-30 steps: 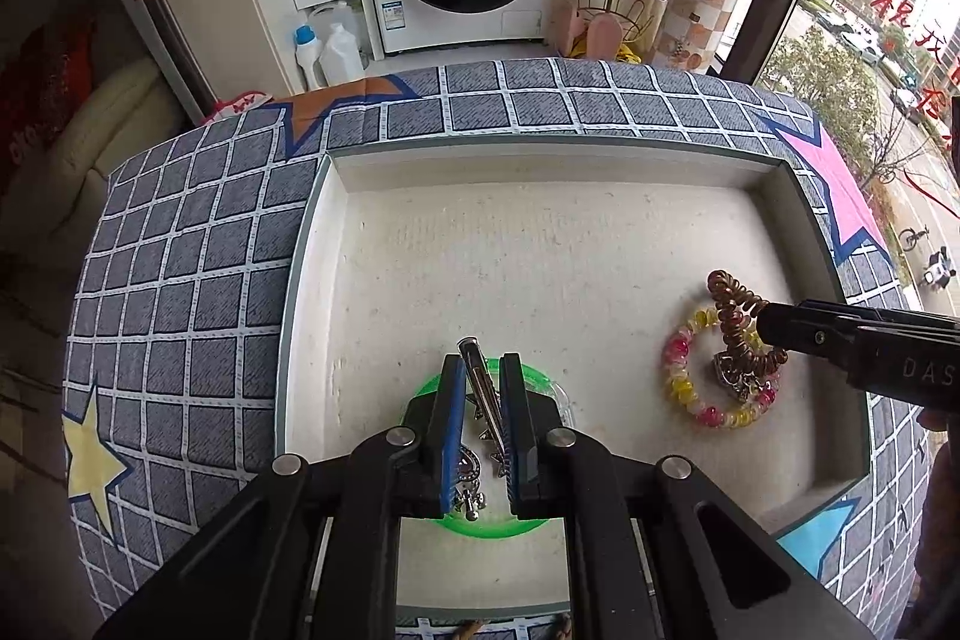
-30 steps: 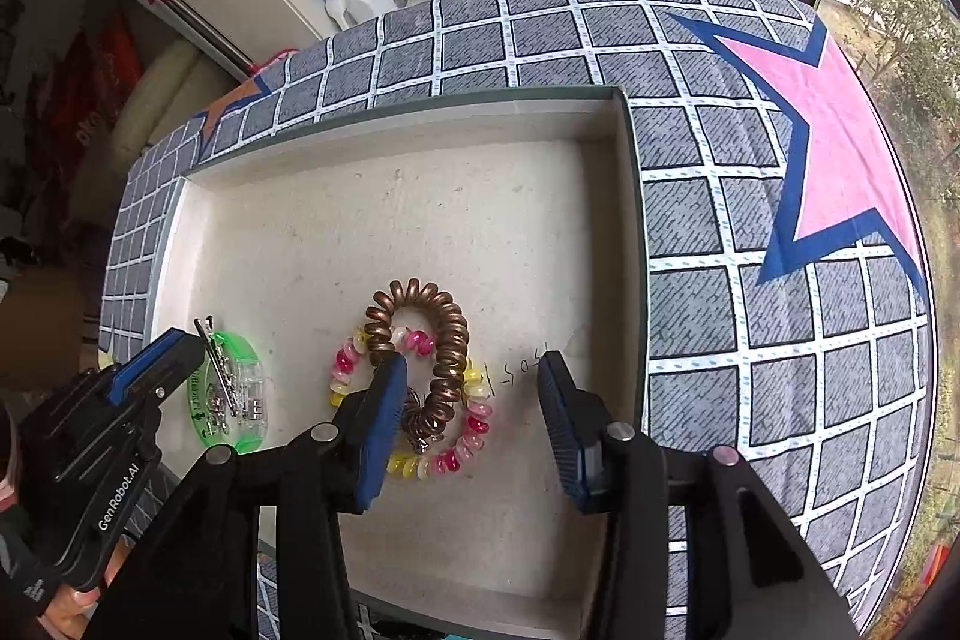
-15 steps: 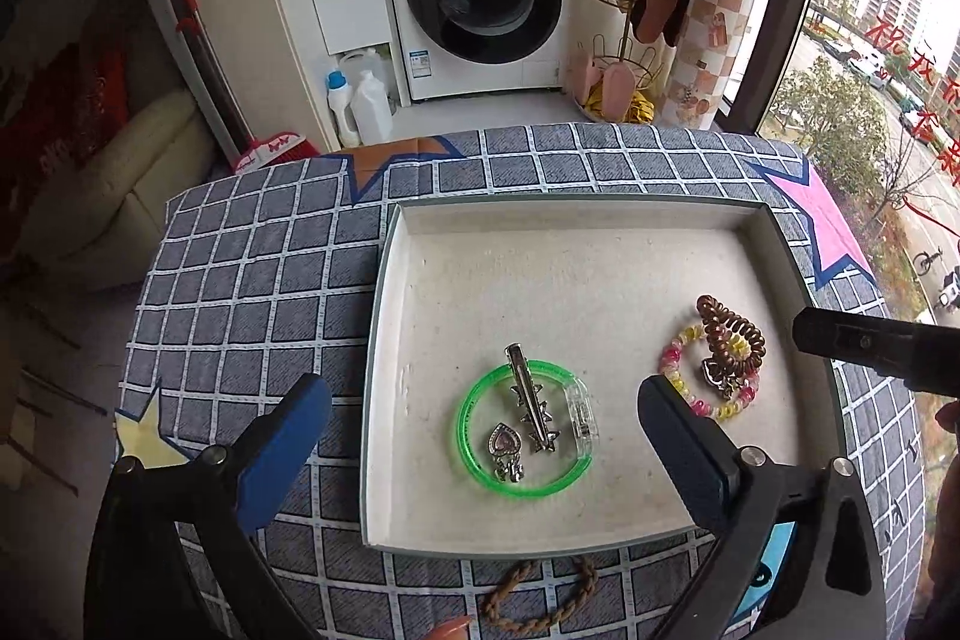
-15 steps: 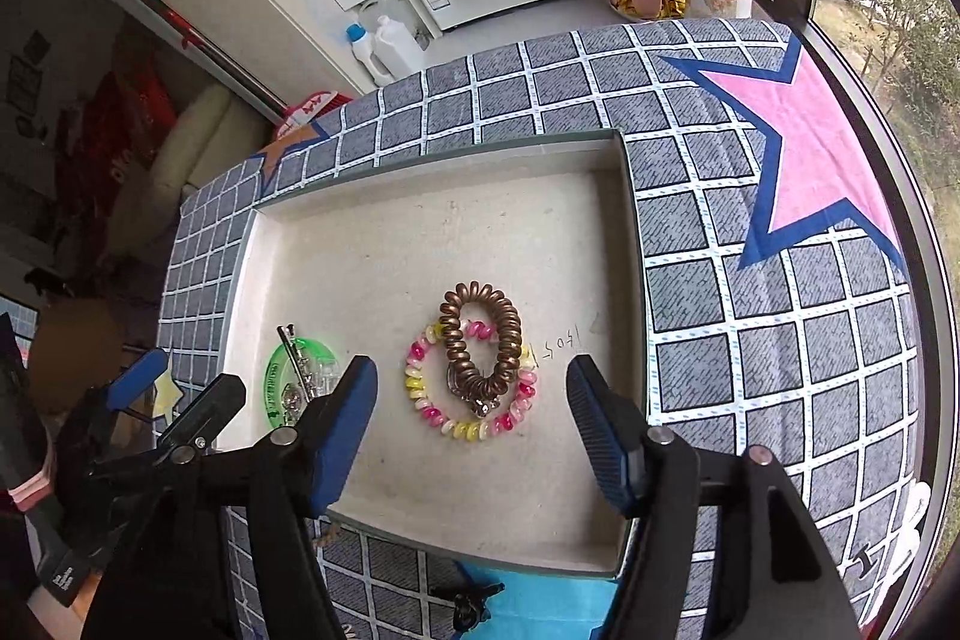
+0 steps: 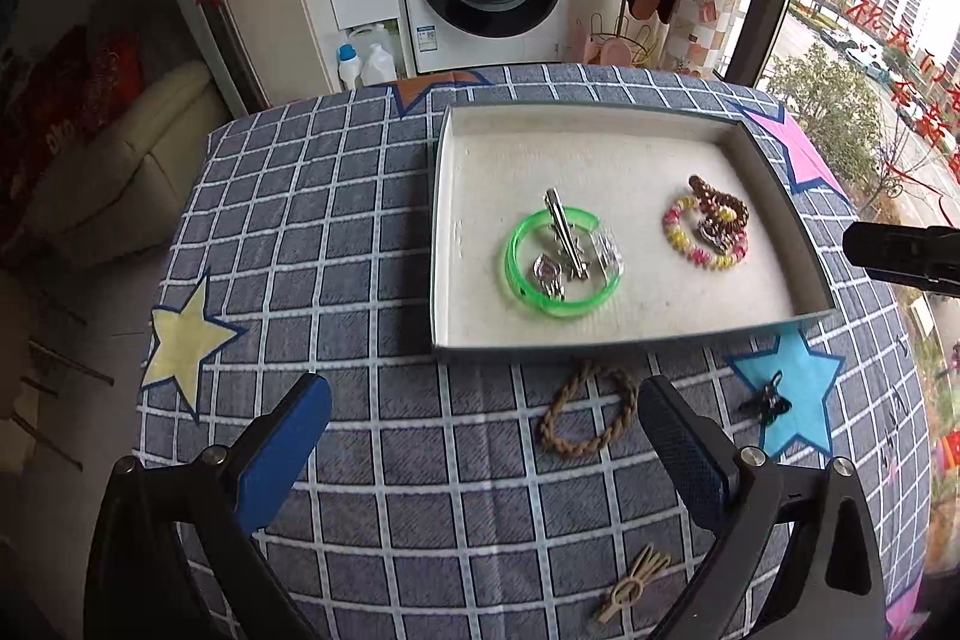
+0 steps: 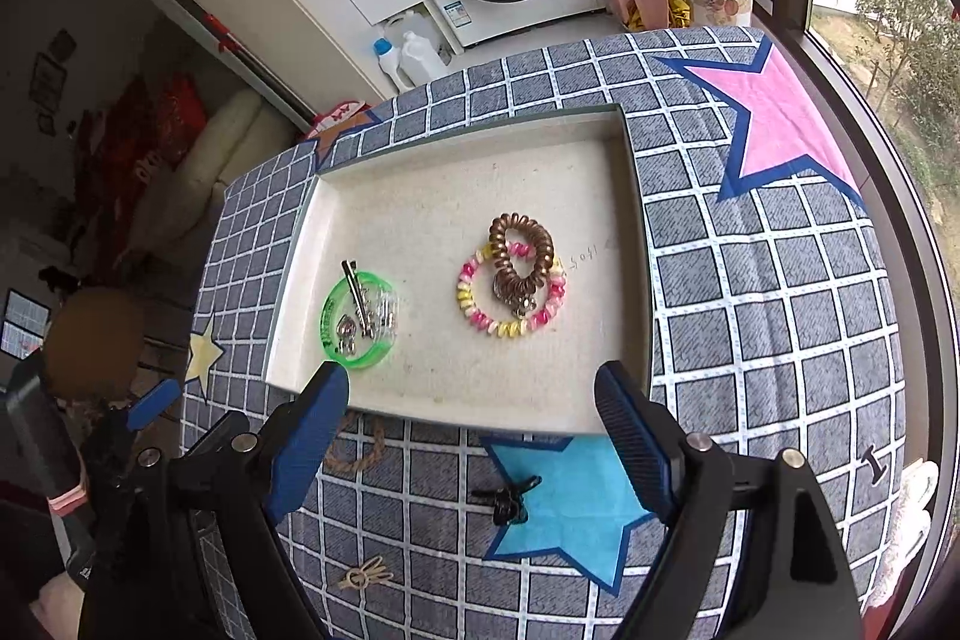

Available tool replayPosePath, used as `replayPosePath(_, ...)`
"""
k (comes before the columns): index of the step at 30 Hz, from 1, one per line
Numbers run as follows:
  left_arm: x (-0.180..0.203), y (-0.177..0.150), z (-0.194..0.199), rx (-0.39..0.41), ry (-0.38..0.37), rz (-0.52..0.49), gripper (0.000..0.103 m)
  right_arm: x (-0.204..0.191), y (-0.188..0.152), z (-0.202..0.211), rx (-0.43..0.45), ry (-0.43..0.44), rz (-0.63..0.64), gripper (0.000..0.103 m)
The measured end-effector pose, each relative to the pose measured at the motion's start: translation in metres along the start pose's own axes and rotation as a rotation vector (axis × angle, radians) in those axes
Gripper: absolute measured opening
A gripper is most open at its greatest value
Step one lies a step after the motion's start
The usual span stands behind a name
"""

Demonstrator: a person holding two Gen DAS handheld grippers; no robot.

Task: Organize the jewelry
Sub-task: 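Withdraw both open tools from the tray toward the bunny clip and black claw clip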

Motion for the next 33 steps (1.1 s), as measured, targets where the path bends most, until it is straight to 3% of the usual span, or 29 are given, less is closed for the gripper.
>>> replayPosePath(15, 0.03, -0.101, 0.017, -0.141, -0.074, -0.071, 0.103, 0.008, -0.077, 0.013, -0.105, -0.06, 0.007, 0.086)
replayPosePath(33, 0.043, -0.124, 0.006, -0.171, -0.054, -0.071, 0.103, 0.025, -0.133, -0.008, -0.208, -0.139, 0.022, 0.086)
Point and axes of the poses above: each gripper's, at about its wrist camera, not at the fingertips, and z roughly against the way its jaws point, x to its right, y to its top, the point moved 10 cm from there along -z, roughly the way its jaws point, and after that the axes turned 10 degrees about x, right-handed, at the moved point
